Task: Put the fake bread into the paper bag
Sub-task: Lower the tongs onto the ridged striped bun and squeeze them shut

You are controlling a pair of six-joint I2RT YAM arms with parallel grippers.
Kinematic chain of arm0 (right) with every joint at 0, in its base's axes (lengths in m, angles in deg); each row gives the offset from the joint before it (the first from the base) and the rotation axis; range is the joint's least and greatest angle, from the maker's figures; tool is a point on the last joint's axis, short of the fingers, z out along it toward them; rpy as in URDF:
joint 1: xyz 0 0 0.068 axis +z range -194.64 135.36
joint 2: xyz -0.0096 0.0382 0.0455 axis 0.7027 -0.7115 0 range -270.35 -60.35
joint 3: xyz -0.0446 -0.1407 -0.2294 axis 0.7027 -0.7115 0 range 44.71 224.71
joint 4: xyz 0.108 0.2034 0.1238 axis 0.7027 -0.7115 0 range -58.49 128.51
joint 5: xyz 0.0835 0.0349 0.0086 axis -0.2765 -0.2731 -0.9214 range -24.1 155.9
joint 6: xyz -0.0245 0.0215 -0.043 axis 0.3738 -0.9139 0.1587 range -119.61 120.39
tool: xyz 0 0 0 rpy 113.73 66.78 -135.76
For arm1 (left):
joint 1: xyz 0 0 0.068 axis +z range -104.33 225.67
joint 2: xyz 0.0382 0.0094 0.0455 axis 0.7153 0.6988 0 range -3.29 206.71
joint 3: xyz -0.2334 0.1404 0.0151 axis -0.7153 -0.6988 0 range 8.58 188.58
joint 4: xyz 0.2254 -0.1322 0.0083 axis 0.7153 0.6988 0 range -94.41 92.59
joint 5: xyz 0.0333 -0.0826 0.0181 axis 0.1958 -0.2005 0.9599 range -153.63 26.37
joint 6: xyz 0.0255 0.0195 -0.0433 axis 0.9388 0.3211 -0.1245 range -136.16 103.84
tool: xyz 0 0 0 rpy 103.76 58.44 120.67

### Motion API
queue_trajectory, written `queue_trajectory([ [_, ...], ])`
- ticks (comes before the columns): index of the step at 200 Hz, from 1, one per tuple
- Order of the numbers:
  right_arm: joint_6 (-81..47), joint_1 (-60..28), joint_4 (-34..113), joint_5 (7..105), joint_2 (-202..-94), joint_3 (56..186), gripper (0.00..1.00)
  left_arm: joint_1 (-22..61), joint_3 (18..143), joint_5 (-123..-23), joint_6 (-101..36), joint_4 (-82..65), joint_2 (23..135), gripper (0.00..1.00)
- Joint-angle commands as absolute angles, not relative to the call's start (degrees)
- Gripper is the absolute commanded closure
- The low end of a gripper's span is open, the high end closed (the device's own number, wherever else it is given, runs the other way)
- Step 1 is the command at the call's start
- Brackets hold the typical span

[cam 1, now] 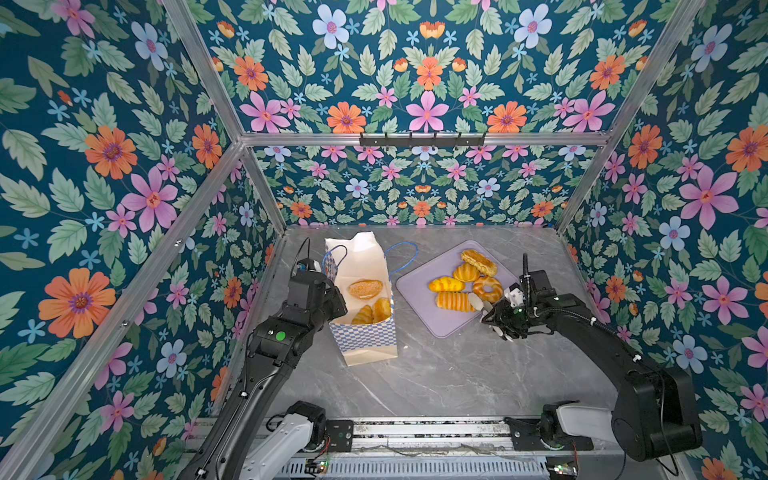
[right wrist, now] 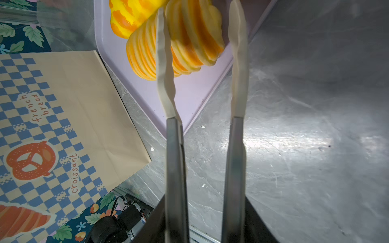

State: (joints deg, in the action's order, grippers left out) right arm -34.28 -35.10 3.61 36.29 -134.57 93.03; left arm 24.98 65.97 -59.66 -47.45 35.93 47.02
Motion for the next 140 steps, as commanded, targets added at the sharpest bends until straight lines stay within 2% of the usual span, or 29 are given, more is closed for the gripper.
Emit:
queue_trajectory([
  [1, -34.4, -34.9, 5.4, 35.5, -135.1, 93.2, 0.55, 25.0, 65.7, -59.7, -47.2, 34.9, 47.1, 0.86],
  [140, -36.4, -34.3, 11.3, 30.7, -138.3, 94.0, 0.55, 25.0, 65.7, -59.3, -47.4, 35.1, 46.7, 0.86],
])
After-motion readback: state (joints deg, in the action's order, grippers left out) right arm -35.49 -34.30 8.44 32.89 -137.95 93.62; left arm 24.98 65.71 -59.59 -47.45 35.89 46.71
